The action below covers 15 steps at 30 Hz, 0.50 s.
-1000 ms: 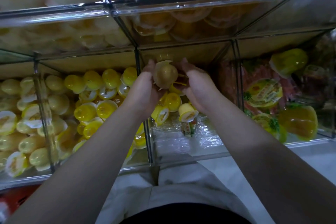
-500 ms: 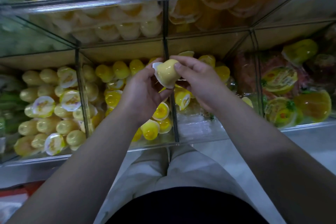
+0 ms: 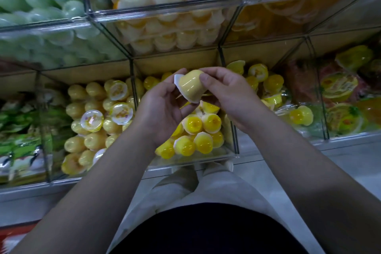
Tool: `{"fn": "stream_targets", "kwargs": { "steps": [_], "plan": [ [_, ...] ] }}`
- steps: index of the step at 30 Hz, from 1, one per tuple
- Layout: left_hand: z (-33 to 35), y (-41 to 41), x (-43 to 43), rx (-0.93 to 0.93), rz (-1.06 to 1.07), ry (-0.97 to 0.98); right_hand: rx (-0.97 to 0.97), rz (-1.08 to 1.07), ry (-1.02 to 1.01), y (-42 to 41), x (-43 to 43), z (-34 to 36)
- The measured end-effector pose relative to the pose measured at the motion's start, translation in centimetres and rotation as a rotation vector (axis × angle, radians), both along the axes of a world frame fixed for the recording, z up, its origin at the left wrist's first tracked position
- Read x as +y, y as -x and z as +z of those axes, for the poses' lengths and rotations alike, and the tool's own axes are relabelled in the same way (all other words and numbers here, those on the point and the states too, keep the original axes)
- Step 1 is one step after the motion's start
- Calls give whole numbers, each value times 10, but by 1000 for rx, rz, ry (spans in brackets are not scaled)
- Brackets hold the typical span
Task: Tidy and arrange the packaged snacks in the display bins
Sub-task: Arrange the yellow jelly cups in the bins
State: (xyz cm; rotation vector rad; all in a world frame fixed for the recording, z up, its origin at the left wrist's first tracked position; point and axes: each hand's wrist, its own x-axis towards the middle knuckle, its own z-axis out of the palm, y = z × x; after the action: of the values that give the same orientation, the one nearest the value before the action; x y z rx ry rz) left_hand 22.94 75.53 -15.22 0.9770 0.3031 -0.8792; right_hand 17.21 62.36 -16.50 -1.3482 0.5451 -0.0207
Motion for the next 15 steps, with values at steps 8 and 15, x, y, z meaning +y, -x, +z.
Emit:
{"fn": "stream_targets", "kwargs": {
  "steps": [8, 15],
  "plan": [
    [5, -12, 30, -74, -59, -34, -2, -36, 36, -6, 30, 7],
    [3, -9, 34, -172, -79, -117, 16, -10, 134, -8, 29, 20]
  ]
}}
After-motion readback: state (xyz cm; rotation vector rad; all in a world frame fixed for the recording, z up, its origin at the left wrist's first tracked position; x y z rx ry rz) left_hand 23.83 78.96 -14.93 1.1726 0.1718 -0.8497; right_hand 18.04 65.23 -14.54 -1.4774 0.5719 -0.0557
